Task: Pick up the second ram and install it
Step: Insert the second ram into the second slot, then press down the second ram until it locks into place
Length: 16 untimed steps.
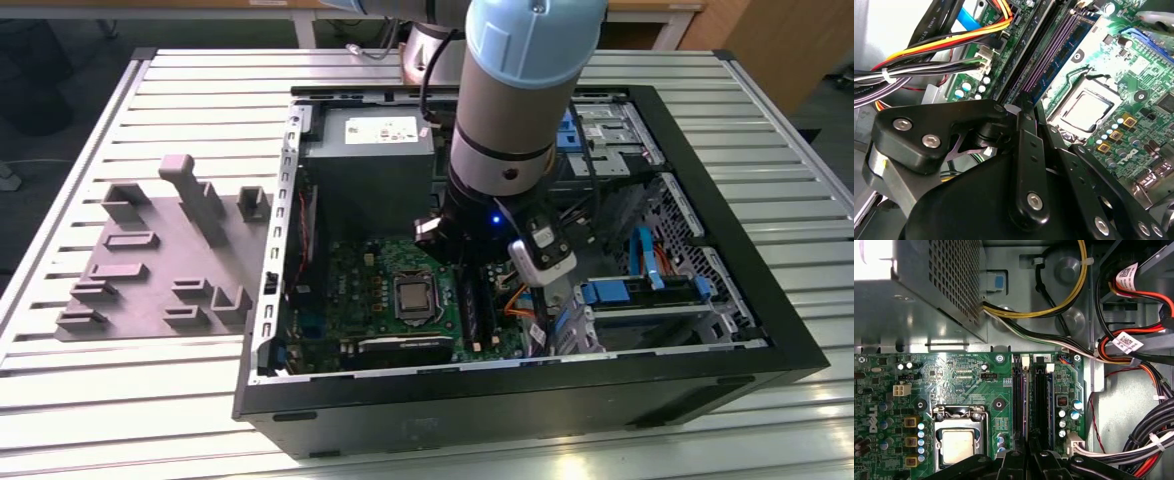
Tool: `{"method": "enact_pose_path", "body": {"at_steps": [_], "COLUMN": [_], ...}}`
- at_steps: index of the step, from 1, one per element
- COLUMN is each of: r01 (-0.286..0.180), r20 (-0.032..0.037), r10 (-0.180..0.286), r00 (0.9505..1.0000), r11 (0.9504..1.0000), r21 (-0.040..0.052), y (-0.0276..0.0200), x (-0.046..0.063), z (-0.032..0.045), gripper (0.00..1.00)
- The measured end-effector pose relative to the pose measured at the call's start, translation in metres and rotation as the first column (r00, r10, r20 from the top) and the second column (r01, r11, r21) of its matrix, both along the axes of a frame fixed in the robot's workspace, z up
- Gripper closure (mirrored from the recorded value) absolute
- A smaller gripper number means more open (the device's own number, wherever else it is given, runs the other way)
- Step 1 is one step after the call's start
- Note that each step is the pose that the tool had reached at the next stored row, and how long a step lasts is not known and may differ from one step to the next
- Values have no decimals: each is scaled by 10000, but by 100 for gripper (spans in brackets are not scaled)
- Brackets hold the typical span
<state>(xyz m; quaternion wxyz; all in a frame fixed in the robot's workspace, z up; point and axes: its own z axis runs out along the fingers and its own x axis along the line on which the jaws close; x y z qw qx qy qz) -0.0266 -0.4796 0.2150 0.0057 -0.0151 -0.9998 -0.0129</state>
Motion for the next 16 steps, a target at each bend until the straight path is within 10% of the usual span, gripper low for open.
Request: {"method": "enact_pose_path", "body": {"at_steps": [16], "r01": [0], "r20": [1], "r10": [0], "r00": [10000], "r11": [10000], "r21": [41], "y": [0], "x": [0], "z": [-32], "gripper": [86]}}
